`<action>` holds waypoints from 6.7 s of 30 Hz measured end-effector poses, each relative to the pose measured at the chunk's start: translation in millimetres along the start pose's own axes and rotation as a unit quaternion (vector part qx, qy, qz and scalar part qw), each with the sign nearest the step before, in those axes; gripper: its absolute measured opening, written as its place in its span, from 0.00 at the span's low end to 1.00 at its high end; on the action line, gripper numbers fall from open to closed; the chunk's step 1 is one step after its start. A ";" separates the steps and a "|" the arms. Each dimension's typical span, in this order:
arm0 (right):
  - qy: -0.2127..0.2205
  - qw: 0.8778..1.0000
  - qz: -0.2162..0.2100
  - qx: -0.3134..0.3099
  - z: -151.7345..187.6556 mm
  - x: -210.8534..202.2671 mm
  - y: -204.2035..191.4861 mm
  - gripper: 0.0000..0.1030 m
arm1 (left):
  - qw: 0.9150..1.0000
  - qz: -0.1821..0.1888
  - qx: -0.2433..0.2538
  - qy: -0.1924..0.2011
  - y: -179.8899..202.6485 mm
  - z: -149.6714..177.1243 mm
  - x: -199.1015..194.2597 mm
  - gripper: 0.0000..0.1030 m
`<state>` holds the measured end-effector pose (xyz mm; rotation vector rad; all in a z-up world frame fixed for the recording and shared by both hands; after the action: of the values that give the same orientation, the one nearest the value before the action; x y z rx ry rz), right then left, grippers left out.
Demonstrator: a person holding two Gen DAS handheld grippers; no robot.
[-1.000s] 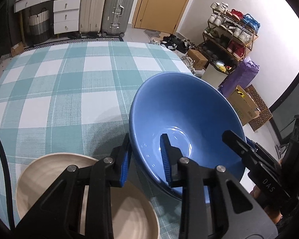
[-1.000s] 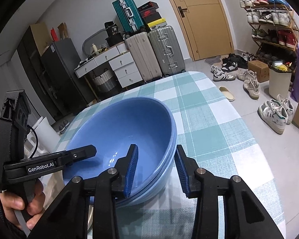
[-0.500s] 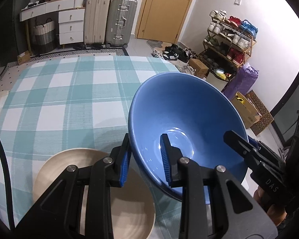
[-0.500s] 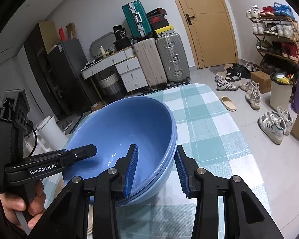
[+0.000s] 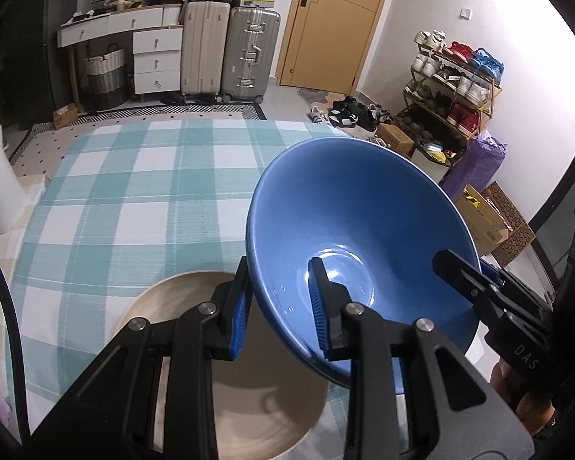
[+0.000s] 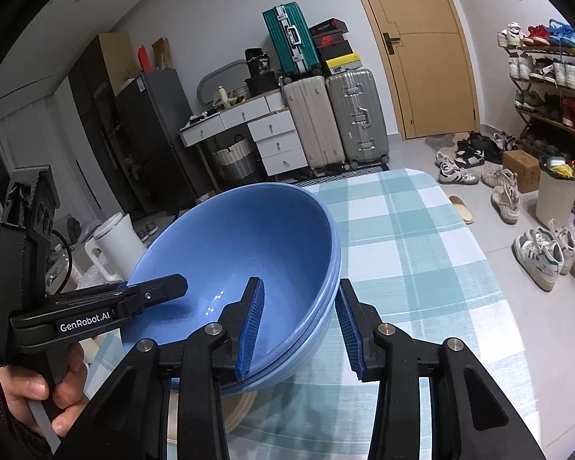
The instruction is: Organize plates and bowls
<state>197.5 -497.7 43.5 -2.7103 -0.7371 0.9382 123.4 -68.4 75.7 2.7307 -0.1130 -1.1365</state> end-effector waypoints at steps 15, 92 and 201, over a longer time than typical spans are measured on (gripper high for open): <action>-0.017 0.999 -0.030 -0.017 8.8 10.0 -39.5 0.38 | 0.999 -0.015 -0.027 0.016 -38.6 14.1 -33.2 0.24; -0.050 0.990 -0.051 -0.118 35.6 59.0 -97.8 0.92 | 0.996 -0.085 -0.019 0.028 -142.6 57.5 -15.0 0.88; 0.070 0.954 -0.162 -0.242 106.2 -14.8 -49.8 1.00 | 0.981 0.039 0.104 0.161 -172.5 146.5 -61.4 0.99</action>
<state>101.9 -461.5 -16.0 -2.8664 -1.4896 0.5341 -23.8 89.2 -16.6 3.0223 -0.3061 -0.6838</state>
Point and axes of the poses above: each gripper's, at about its wrist camera, not at the fingertips, and x roughly the way its jaws point, y to its right, z to its underside, the point moved 3 cm from there along x, roughly the way its jaws point, and after that the axes turned 1 degree about x, right-handed, at the moved point
